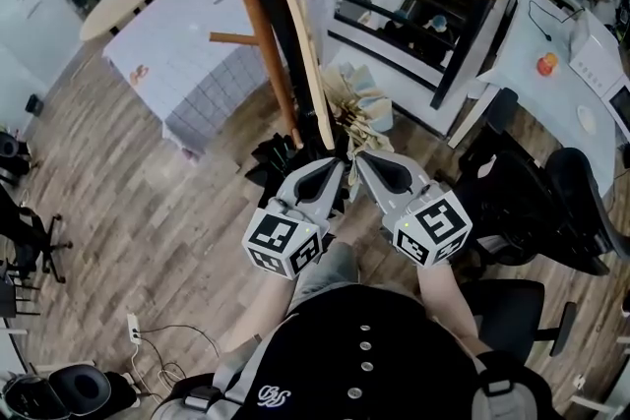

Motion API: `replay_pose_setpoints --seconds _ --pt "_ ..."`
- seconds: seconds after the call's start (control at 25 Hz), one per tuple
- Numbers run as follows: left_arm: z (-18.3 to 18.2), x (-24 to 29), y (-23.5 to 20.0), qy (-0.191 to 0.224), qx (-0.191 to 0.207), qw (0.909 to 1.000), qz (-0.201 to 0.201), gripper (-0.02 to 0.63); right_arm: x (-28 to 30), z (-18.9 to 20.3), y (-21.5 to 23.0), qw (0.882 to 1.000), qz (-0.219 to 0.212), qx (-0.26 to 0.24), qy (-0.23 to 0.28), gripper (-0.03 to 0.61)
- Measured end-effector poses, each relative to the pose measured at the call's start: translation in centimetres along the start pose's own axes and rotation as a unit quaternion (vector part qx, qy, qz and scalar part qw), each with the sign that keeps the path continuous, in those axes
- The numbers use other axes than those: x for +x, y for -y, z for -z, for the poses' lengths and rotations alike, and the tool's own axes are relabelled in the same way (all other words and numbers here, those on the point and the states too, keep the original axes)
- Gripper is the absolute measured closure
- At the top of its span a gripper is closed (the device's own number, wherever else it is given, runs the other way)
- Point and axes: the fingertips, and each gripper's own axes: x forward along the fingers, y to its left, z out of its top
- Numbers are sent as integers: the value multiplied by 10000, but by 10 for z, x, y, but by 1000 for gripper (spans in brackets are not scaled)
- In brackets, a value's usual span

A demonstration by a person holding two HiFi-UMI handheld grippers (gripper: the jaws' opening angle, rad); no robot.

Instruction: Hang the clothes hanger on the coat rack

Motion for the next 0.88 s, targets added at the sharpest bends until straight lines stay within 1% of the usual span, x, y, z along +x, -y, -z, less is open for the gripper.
replay_pose_setpoints --seconds 0.12,0.4,0.52,0.64,0.88 --pt "-2 0 1 -31 106 9999 -14 614 0 1 1 10000 41 33 -34 580" --pt "-7 4 6 -22 197 9997 169 614 -1 -2 3 9998 57 164 13 580" --pt "-6 3 7 -36 139 9997 201 614 0 -5 3 9998 55 181 57 580" --pt "-2 4 7 -70 97 9997 230 614 1 -2 2 9999 37 119 -1 580" --pt "-2 6 4 -136 66 9997 215 614 2 -1 5 9998 64 169 -41 580"
